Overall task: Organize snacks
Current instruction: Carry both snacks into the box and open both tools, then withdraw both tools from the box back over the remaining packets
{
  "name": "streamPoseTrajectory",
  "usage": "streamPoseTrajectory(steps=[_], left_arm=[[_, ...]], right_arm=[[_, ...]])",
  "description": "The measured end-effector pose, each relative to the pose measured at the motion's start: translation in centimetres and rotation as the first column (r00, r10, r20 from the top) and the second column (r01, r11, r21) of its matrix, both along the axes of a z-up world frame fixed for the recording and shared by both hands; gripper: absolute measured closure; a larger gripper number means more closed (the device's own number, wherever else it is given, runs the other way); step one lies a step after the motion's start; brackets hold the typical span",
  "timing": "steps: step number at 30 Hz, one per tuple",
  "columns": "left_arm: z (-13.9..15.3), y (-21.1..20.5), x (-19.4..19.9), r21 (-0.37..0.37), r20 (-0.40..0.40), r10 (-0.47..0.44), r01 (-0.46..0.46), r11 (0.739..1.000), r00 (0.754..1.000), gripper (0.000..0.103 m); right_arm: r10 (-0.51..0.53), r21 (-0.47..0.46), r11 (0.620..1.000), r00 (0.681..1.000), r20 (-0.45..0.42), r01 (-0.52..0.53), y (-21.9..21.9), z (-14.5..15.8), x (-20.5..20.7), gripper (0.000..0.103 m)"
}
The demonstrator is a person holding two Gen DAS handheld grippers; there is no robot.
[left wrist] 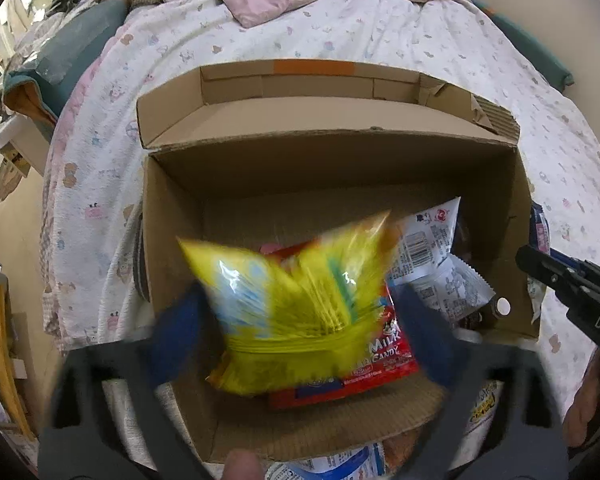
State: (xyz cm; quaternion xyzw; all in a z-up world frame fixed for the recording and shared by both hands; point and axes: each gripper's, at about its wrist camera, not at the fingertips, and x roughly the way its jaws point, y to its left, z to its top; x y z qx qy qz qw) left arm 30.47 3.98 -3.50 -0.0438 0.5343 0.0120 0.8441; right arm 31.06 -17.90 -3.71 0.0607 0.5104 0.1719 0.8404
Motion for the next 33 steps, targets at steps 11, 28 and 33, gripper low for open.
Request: streamPoseTrajectory(steps=[11, 28, 33], left_arm=[[0.5, 0.1, -0.5, -0.021, 0.007, 0.001, -0.001, 1.0, 1.0, 0.0], [2.2, 1.2, -2.9, -0.089, 0.004, 0.037, -0.036, 0.995, 0.999, 0.0], [2.4, 2.0, -5.7, -0.119, -0.037, 0.05, -0.054, 0.991, 0.998, 0.0]], right_arm=[[0.015, -0.024, 1.0, 1.0, 0.026, -0.015, 0.4, 0.1, -0.3, 0.08], [0.004, -0.038, 0.999, 0.993, 0.118, 0.0, 0.3, 2.6, -2.6, 0.028], [0.002, -0.033, 0.999, 0.994, 0.112, 0.002, -0.4, 3.0, -4.1, 0.028]])
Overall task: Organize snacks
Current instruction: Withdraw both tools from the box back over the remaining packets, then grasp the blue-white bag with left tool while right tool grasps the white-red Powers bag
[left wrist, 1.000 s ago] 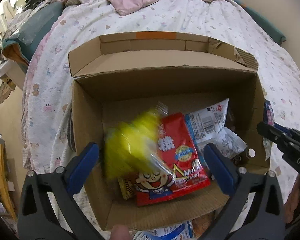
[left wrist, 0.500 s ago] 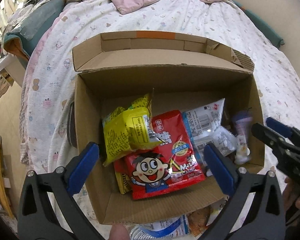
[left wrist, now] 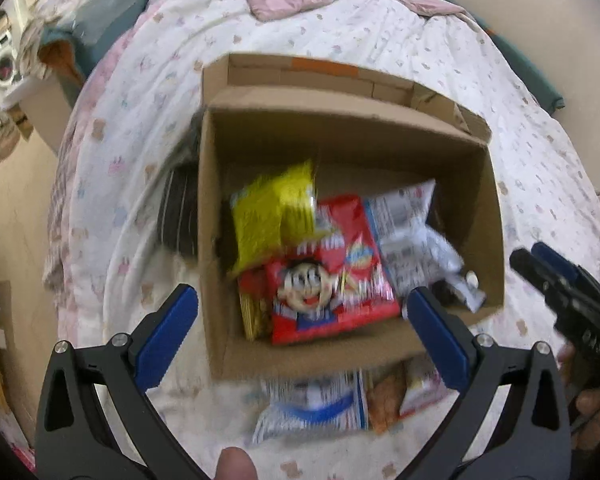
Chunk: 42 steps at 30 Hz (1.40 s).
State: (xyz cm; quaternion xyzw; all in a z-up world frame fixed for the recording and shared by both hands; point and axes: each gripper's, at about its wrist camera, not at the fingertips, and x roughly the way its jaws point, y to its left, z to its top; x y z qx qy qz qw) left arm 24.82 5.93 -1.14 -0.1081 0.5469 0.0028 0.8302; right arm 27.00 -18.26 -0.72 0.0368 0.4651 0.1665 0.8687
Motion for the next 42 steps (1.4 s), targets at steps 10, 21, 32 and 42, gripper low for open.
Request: streamPoseTrajectory(steps=[10, 21, 32, 42], left_arm=[[-3.5, -0.2, -5.6, -0.026, -0.128, -0.002, -0.001, 1.0, 0.992, 0.0], [-6.6, -2.5, -7.6, -0.026, -0.195, -0.001, -0.004, 1.0, 0.981, 0.0], [-11.6, -6.1, -5.0, 0.033, -0.291, -0.029, 0.04, 0.999, 0.956, 0.0], [-12.9, -6.6, -4.2, -0.019, -0.297, -0.034, 0.03, 0.999, 0.954, 0.017]], right_arm=[[-0.049, 0.042, 0.998, 0.997, -0.058, 0.051, -2.4, -0.5, -5.1, 0.028], [-0.074, 0.068, 0.994, 0.992, -0.102, 0.081, -3.5, -1.3, -8.9, 0.028], [-0.076, 0.018, 0.997, 0.981, -0.179, 0.08, -4.3, -3.8, -9.2, 0.017], [-0.087, 0.001, 0.996, 0.976, -0.2, 0.089, -5.3, -4.7, -9.0, 0.017]])
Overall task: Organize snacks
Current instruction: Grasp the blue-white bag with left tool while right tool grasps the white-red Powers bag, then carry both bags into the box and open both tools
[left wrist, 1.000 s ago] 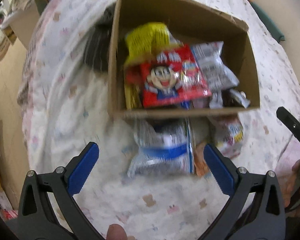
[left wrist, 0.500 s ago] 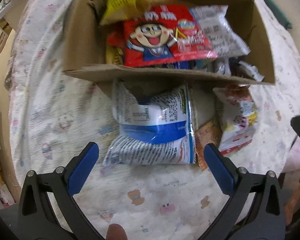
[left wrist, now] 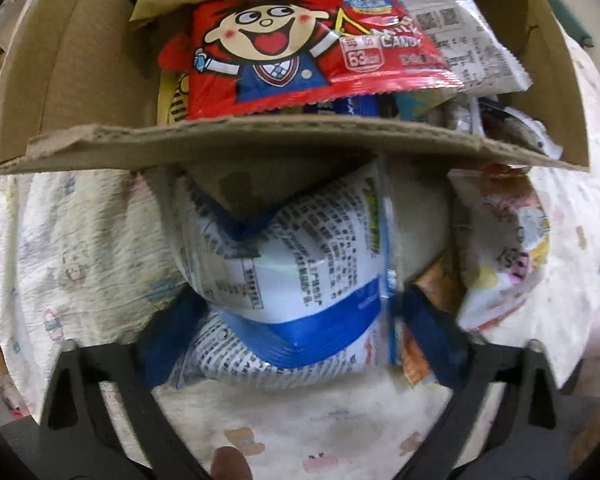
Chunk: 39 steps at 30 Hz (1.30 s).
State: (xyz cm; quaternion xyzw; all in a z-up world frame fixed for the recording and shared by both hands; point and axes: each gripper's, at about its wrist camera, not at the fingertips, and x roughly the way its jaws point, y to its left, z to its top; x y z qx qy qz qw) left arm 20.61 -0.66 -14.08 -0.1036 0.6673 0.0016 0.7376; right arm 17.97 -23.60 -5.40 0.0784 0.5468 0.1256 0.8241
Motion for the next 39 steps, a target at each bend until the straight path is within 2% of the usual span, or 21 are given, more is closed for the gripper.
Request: streamPoseTrajectory(steps=[1, 4, 12, 17, 20, 26, 28, 30, 33, 39], left_arm=[[0.1, 0.1, -0.1, 0.004, 0.001, -0.005, 0.005, 1.0, 1.0, 0.028], [0.4, 0.7, -0.3, -0.015, 0.002, -0.015, 0.015, 1.0, 1.0, 0.035], [3.5, 4.5, -2.3, -0.069, 0.056, -0.004, 0.008, 0.998, 0.998, 0.036], [4.1, 6.3, -3.4, -0.056, 0.069, 0.004, 0.0, 0.998, 0.998, 0.036], [4.3, 7.7, -4.1, -0.021, 0.086, -0.008, 0.01, 1.0, 0.996, 0.036], [4.4, 8.5, -5.2, -0.03, 0.087, 0.011, -0.009, 1.0, 0.996, 0.036], [4.3, 8.8, -5.3, -0.031, 0.09, 0.016, -0.013, 0.999, 0.996, 0.035], [4.3, 8.8, -5.2, -0.025, 0.096, 0.016, -0.014, 1.0, 0.995, 0.035], [4.6, 8.7, -5.3, -0.024, 0.104, 0.009, -0.006, 1.0, 0.995, 0.036], [4.5, 8.3, -5.8, -0.019, 0.112, -0.006, 0.008, 1.0, 0.994, 0.035]], right_arm=[[0.0, 0.0, 1.0, 1.0, -0.001, 0.0, 0.0, 0.0, 0.1, 0.017], [0.0, -0.001, 1.0, 1.0, -0.01, 0.0, 0.3, -0.3, 0.6, 0.017], [0.017, -0.016, 1.0, 0.995, -0.103, -0.019, 2.7, -2.7, 2.3, 0.017], [0.061, -0.076, 0.994, 0.984, -0.166, -0.074, 5.6, -4.8, 3.2, 0.017], [0.083, -0.108, 0.989, 0.979, -0.189, -0.105, 7.4, -5.7, 3.4, 0.017], [0.097, -0.152, 0.979, 0.969, -0.226, -0.134, 9.5, -7.5, 4.2, 0.017], [0.097, -0.167, 0.976, 0.967, -0.234, -0.138, 9.7, -8.2, 4.4, 0.021], [0.098, -0.166, 0.976, 0.967, -0.237, -0.14, 9.5, -8.5, 4.4, 0.036], [0.099, -0.153, 0.979, 0.969, -0.227, -0.136, 8.7, -8.1, 3.9, 0.048], [0.091, -0.06, 0.992, 0.969, -0.23, -0.108, 5.3, -6.4, 1.2, 0.052]])
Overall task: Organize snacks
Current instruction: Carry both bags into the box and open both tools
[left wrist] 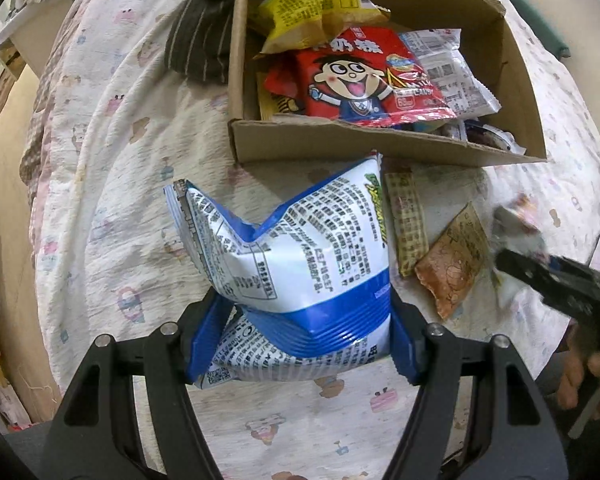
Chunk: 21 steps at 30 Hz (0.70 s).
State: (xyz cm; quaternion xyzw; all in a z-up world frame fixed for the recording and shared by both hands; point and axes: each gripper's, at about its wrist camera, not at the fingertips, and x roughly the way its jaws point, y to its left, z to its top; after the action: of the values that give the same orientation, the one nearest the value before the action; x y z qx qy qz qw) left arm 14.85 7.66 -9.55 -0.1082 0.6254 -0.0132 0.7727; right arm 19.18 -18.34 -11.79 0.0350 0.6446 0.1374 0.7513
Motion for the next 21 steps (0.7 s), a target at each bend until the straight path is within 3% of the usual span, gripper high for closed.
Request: streamPoseTrajectory(steps=[9, 15, 21], left_arm=[[0.9, -1.0, -0.1, -0.001, 0.01, 0.009, -0.009, 1.0, 1.0, 0.035], [5.3, -3.4, -0.9, 0.059, 0.119, -0.055, 0.048, 0.997, 0.991, 0.035], [9.2, -4.0, 0.8, 0.021, 0.165, -0.046, 0.043, 0.999, 0.985, 0.035]], right_arm=[[0.004, 0.087, 0.996, 0.998, 0.059, -0.009, -2.3, 1.8, -5.5, 0.052], [-0.006, 0.161, 0.987, 0.993, 0.114, -0.013, -2.0, 4.0, -6.6, 0.052], [-0.014, 0.225, 0.974, 0.984, 0.179, -0.027, -1.5, 7.2, -5.7, 0.052]])
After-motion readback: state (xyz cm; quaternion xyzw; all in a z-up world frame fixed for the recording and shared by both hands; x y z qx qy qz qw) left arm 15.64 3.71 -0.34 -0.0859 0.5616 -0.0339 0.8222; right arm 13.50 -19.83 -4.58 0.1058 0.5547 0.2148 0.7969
